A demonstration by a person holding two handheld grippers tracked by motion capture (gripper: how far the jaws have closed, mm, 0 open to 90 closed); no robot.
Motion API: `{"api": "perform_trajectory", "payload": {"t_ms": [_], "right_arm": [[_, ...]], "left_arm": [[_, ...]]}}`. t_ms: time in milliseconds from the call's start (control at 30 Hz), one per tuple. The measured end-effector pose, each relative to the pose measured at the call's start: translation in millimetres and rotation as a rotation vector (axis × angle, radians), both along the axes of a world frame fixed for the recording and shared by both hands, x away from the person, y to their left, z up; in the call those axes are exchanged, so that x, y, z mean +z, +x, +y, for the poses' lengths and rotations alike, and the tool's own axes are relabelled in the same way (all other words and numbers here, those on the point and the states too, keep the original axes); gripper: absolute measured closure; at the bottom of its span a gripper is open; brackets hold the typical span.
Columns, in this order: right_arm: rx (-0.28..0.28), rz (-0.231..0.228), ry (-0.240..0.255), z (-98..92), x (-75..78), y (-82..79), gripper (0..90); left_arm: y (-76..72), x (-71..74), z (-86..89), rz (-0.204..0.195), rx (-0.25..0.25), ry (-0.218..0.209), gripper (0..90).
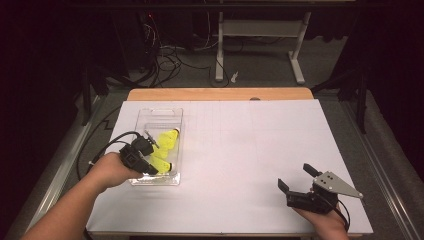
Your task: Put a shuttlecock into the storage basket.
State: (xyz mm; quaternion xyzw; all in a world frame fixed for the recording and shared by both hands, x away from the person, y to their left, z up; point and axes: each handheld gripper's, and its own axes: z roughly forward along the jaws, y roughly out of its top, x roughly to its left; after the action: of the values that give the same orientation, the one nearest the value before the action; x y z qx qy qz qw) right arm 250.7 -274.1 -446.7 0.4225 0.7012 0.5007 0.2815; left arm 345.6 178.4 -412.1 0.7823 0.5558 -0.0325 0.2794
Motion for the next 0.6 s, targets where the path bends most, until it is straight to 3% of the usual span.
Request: {"api": "perform_trajectory", "payload": {"t_ms": [600], "right_arm": [[0.0, 0.004, 0.0, -0.5, -0.7, 0.2, 2.4]], "left_arm": [[2.2, -7.2, 3.3, 0.02, 0.013, 0.006, 89.5]]}}
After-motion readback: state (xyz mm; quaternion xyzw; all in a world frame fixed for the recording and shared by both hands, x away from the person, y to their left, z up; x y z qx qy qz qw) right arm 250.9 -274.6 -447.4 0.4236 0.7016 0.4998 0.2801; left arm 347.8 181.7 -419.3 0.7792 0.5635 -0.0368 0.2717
